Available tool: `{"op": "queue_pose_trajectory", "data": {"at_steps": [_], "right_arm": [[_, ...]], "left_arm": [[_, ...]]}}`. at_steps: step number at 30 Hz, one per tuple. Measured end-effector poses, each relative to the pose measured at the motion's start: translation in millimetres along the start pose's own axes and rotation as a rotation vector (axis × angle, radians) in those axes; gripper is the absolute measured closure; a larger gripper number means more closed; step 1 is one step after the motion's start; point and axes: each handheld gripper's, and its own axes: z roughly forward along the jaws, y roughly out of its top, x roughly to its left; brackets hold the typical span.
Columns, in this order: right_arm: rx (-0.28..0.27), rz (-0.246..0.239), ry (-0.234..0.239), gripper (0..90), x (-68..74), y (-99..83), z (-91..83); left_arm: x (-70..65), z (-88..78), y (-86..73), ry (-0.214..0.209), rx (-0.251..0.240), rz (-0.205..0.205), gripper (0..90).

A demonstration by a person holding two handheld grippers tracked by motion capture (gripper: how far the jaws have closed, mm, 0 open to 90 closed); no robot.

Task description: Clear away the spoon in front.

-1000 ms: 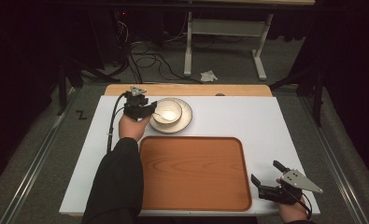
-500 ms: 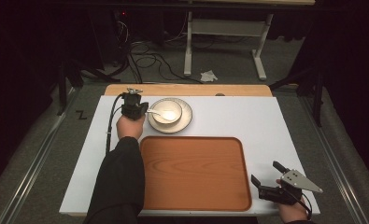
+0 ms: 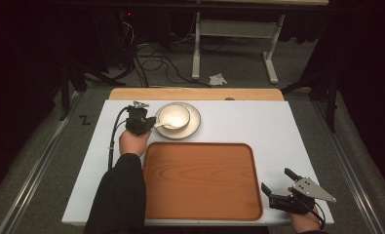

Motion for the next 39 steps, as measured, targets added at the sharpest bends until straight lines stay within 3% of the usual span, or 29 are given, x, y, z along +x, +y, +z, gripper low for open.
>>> {"op": "queue_pose_trajectory", "data": {"at_steps": [11, 14, 16, 24, 28, 31, 32, 33, 36, 39], "right_arm": [[0.003, -0.017, 0.006, 2.4, 1.8, 0.4, 2.0], [0.004, -0.02, 0.005, 2.4, 1.6, 0.5, 2.4], [0.009, -0.018, 0.004, 2.4, 2.0, 0.7, 2.9], [0.008, -0.024, 0.006, 2.4, 2.2, 1.0, 3.3], [0.007, -0.024, 0.008, 2.4, 2.4, 1.6, 3.0], [0.008, -0.029, 0.011, 2.4, 2.9, 2.0, 3.1], [0.008, -0.029, 0.011, 2.4, 2.9, 2.0, 3.1], [0.008, -0.029, 0.012, 2.4, 3.4, 2.1, 3.2], [0.009, -0.028, 0.013, 2.4, 3.6, 2.1, 3.3], [0.008, -0.032, 0.012, 2.4, 3.0, 2.1, 3.4]], "left_arm": [[-17.2, -10.6, -11.5, -0.087, -0.021, 0.018, 90.0], [-22.1, -10.9, -15.2, -0.09, -0.027, 0.016, 89.9], [-24.1, -13.4, -18.5, -0.095, -0.048, -0.008, 89.9], [-23.8, -26.5, -18.8, -0.087, -0.069, -0.018, 89.1], [-26.1, -33.2, -19.2, -0.102, -0.088, -0.041, 76.7], [-27.8, -33.7, -19.4, -0.111, -0.086, -0.055, 60.4], [-29.0, -33.5, -19.3, -0.117, -0.086, -0.071, 60.4], [-31.3, -32.2, -19.5, -0.118, -0.079, -0.08, 47.8], [-33.0, -29.4, -19.9, -0.12, -0.069, -0.089, 38.4], [-32.8, -20.5, -21.6, -0.16, -0.048, -0.146, 33.8]]}}
